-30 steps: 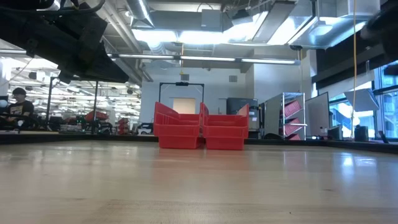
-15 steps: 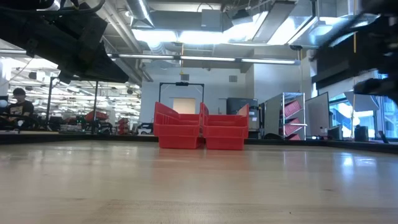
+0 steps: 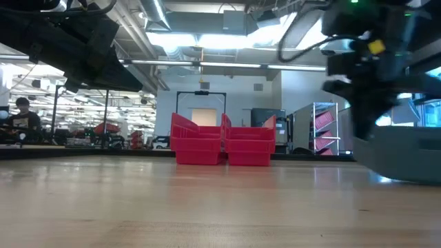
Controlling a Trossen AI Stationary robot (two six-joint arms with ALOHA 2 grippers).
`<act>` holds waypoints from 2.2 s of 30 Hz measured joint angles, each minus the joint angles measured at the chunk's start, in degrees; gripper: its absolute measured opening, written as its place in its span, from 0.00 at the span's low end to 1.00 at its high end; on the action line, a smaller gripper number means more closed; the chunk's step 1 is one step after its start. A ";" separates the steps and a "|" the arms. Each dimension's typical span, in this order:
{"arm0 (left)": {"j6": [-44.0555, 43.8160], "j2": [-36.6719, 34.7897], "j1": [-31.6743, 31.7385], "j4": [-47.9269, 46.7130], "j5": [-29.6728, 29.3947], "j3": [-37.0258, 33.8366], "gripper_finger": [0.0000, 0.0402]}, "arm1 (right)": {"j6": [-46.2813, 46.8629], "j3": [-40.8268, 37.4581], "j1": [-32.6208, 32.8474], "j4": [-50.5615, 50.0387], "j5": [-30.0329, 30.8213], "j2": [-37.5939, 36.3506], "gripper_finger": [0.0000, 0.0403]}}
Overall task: Sort batteries
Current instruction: Adjust the blue bin
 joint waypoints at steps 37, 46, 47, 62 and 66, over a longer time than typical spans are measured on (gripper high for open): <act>0.13 0.00 -0.02 0.68 0.00 -0.02 0.08 | -27.53 0.67 -15.19 18.95 7.80 6.52 0.62; -0.61 -0.02 -0.02 0.70 0.00 -0.02 0.08 | -27.71 0.67 -15.15 17.42 11.85 -0.54 0.60; -0.76 -0.02 -0.02 0.68 0.00 -0.02 0.08 | -27.63 0.67 -15.15 17.10 11.89 -1.34 0.60; -1.25 -0.04 -0.02 1.14 0.00 -0.02 0.08 | -24.97 0.67 -4.84 16.01 23.88 -12.44 0.59; -1.20 -0.04 -0.02 1.78 0.00 -0.02 0.08 | -21.10 0.92 2.44 15.91 29.94 -14.63 0.59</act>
